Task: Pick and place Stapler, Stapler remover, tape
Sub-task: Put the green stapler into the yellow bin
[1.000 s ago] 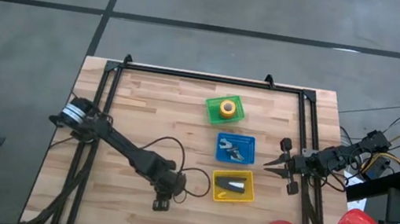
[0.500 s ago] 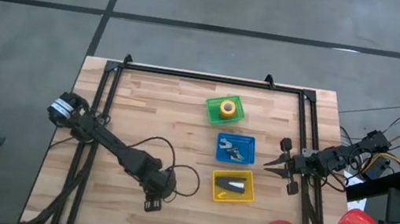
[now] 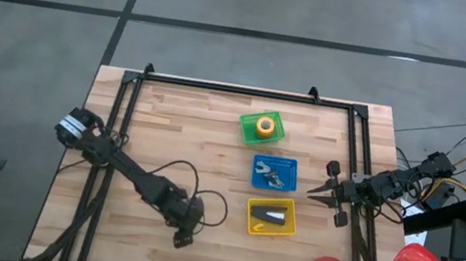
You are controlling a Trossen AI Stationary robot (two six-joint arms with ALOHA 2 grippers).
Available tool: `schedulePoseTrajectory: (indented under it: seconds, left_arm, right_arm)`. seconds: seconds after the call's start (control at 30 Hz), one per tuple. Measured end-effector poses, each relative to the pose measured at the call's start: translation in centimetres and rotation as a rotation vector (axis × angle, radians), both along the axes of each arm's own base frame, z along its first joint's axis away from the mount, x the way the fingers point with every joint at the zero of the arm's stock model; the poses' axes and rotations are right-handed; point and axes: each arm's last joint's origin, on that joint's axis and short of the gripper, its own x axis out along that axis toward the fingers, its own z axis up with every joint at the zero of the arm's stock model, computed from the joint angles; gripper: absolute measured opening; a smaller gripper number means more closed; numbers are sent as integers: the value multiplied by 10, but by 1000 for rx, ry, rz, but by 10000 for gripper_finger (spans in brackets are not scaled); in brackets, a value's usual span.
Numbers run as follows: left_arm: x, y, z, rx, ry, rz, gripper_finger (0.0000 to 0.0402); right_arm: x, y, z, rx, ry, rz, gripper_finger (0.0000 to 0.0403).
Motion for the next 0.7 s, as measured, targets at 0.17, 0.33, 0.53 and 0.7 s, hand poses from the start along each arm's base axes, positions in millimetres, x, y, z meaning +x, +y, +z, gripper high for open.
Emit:
schedulePoseTrajectory:
  seconds: [0.17,0.33,0.53,0.7]
  left_arm:
    - [-2,2,-6,26,-22,6,253]
    - [-3,3,-8,53,-37,-17,252]
    - [-1,5,-8,114,-91,19,252]
    - [-1,5,-14,187,-93,-35,252]
  right_arm:
    - [0,0,0,0,0,0,52]
    - [0,0,0,0,0,0,52]
    - [0,0,0,1,0,0,52]
    - [0,0,0,2,0,0,52]
